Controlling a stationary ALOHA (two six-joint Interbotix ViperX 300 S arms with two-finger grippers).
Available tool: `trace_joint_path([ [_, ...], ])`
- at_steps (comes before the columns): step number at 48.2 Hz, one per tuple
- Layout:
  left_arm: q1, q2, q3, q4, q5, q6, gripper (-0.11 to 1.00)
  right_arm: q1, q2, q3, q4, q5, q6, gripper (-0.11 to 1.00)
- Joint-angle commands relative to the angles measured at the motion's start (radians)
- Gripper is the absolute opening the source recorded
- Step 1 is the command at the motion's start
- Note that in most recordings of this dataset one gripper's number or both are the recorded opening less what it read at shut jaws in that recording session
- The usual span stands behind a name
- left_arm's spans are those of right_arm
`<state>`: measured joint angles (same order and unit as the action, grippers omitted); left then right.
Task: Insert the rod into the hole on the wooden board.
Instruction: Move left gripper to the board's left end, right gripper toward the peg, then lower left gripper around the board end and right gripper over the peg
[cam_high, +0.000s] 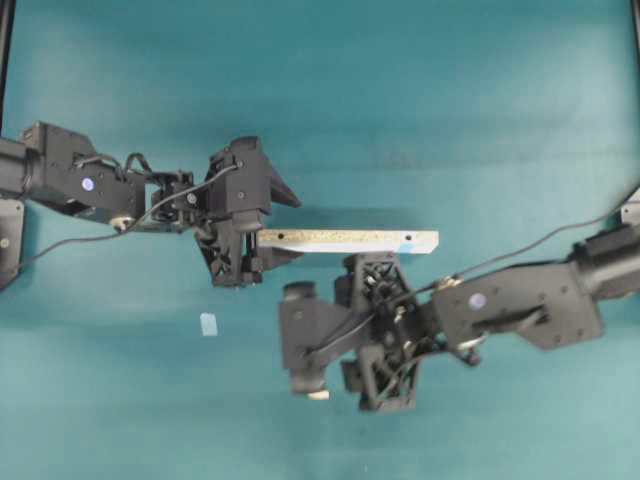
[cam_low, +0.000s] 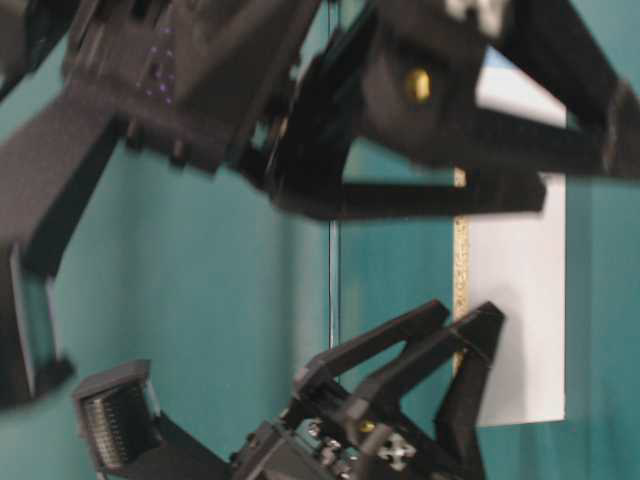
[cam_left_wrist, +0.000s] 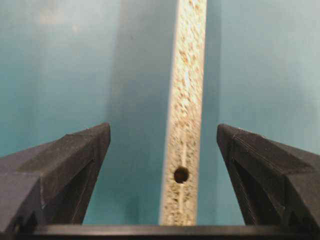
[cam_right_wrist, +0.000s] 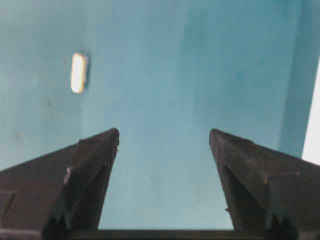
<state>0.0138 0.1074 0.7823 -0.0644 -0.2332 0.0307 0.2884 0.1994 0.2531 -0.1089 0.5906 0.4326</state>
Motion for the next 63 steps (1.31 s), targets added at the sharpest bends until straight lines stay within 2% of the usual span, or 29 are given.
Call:
trace_joint_path([
  [1, -0.017, -0.002, -0.014, 0.003, -0.011, 0.009, 1.0, 0.018, 0.008, -0.071, 0.002, 0.026, 0.006, 0.8],
  [8, -0.037, 0.017, -0.015, 0.003, -0.02, 0.018, 0.99, 0.034, 0.054, -0.127, 0.002, 0.067, 0.052, 0.8],
  [18, -0.041, 0.028, -0.023, 0.003, -0.055, 0.035, 0.99, 0.046, 0.095, -0.176, 0.0, 0.075, 0.153, 0.8],
  [24, -0.041, 0.034, -0.023, 0.003, -0.06, 0.037, 0.99, 0.049, 0.112, -0.198, 0.0, 0.077, 0.184, 0.8],
  [63, -0.043, 0.063, -0.025, 0.003, -0.06, 0.029, 0.99, 0.063, 0.235, -0.272, 0.002, 0.083, 0.19, 0.8],
])
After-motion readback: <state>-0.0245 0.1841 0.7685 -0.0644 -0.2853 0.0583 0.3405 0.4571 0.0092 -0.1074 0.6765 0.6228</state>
